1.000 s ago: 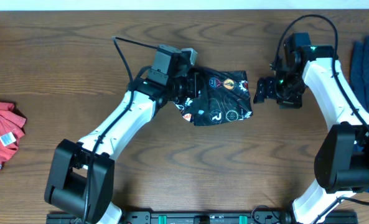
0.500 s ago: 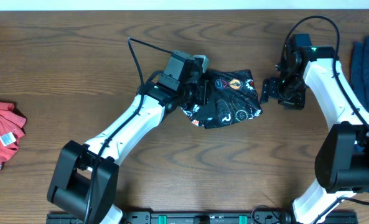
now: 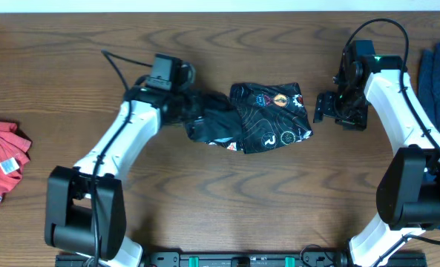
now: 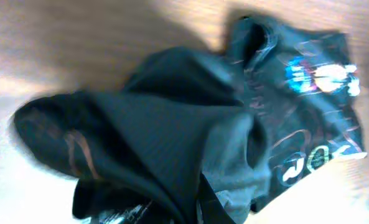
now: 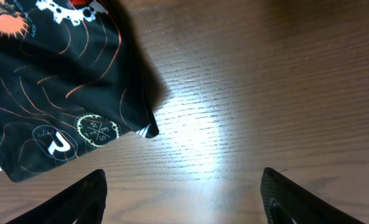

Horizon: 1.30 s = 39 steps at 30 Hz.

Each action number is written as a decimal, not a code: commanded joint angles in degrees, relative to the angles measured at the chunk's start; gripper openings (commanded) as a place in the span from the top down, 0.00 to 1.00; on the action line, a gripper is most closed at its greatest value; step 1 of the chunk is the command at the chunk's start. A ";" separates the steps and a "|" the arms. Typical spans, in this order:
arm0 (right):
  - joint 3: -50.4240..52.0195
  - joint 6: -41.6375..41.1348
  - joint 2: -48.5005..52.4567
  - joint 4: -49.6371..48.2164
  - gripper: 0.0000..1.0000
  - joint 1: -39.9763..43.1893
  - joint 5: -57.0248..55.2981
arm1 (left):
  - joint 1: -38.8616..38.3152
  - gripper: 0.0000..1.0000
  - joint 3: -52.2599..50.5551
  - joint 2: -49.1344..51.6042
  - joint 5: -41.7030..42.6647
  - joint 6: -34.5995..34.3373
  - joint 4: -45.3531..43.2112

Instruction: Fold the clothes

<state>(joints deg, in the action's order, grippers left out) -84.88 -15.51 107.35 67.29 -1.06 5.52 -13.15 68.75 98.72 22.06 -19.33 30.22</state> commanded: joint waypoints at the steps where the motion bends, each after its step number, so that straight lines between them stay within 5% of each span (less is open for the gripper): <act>1: 0.24 -0.74 -0.09 -0.46 0.23 0.31 -0.57 | 3.48 0.94 1.68 0.20 -0.04 0.20 3.76; 23: 0.24 -0.50 -0.09 -1.42 0.23 0.31 0.92 | 29.20 0.94 1.68 0.11 5.97 4.68 14.49; 39: 0.24 0.35 -0.09 -1.90 0.25 0.31 0.92 | 14.95 0.94 1.68 -8.72 5.31 9.16 10.62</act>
<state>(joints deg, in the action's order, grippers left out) -84.88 -15.49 107.35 65.32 -1.06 6.00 4.05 68.84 92.47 28.05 -11.88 41.28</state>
